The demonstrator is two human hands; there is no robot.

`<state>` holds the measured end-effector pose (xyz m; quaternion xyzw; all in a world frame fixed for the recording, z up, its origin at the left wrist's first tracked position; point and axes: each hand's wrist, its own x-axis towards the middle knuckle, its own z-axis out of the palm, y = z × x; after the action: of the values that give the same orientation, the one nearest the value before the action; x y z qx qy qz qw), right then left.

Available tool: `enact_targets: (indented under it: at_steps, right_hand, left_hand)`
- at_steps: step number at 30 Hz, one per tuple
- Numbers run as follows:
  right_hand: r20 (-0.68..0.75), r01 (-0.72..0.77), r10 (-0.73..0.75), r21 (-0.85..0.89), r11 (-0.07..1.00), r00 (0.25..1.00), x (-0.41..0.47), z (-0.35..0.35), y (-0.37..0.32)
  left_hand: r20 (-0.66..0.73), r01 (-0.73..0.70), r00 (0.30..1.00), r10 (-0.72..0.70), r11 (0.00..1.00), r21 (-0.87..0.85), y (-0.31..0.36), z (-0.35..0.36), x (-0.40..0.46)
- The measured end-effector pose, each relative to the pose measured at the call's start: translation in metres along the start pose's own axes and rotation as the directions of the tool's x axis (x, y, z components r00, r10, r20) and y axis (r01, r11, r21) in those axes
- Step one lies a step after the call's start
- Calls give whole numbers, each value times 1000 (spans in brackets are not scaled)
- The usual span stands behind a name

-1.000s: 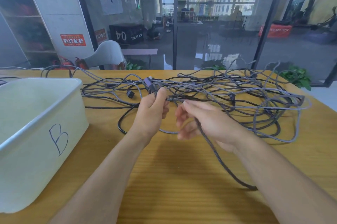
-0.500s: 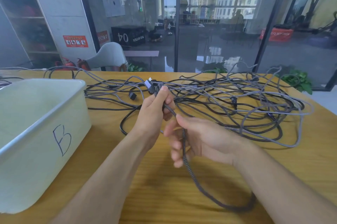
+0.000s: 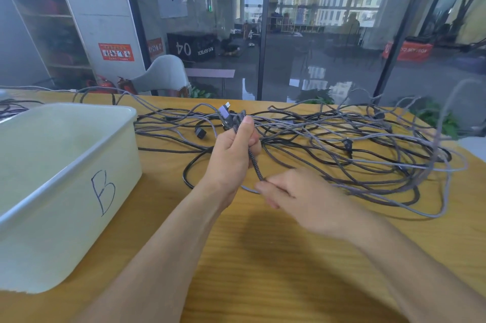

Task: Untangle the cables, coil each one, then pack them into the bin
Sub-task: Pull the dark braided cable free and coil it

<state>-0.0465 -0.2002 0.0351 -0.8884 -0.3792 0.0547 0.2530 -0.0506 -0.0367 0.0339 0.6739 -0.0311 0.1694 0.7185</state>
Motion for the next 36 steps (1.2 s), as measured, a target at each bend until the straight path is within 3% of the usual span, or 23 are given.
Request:
enact_targets:
  at_steps: [1, 3, 5, 7, 10, 12, 15, 20, 23, 27, 30, 34, 36]
  right_hand:
    - [-45, 6, -13, -150, 989, 999, 0, 5, 0]
    - [-96, 42, -63, -207, 978, 993, 0, 13, -1]
    - [-38, 59, -54, 132, 989, 998, 2, 14, -1]
    - [116, -13, -59, 539, 842, 992, 3, 8, 5]
    - [290, -151, -107, 738, 658, 951, 2, -6, 24]
    - [393, -211, -137, 719, 663, 909, -1, -15, 35]
    - [423, -151, -151, 601, 785, 894, 0, -17, 42]
    - [111, 16, -45, 245, 969, 993, 11, -7, 46]
    - [-62, -49, 48, -10, 999, 997, 12, -6, 47]
    - [-265, -183, 105, -288, 940, 959, 13, -7, 50]
    - [-269, -240, 177, -221, 945, 947, 9, -21, 72]
    - [-62, -266, 268, 42, 963, 961, -11, -55, 99]
    - [0, -265, 266, 64, 962, 964, -18, -66, 106]
  left_hand:
    - [9, 5, 1000, -5, 1000, -21, 0, 1, 0]
    - [23, 15, 1000, -13, 998, -57, -1, 0, 1]
    - [28, 17, 1000, -14, 996, -86, -1, -2, 2]
    - [20, 11, 1000, -8, 993, -115, 0, -4, 4]
    - [3, 0, 1000, 0, 996, -92, 3, -9, 6]
    - [34, 2, 999, 0, 998, -55, 3, -8, 4]
    - [114, 10, 994, -4, 999, -51, 5, 1, -2]
    - [234, 52, 972, -29, 994, -93, 6, 9, -8]
    - [273, 91, 960, -61, 991, -98, 6, 10, -10]
    - [338, 110, 938, -74, 990, -88, 10, 9, -11]
    - [370, 142, 925, -84, 981, -133, 15, 7, -10]
    - [338, 168, 935, -109, 974, -149, 18, -4, -7]
    - [337, 175, 934, -116, 972, -153, 18, -7, -7]
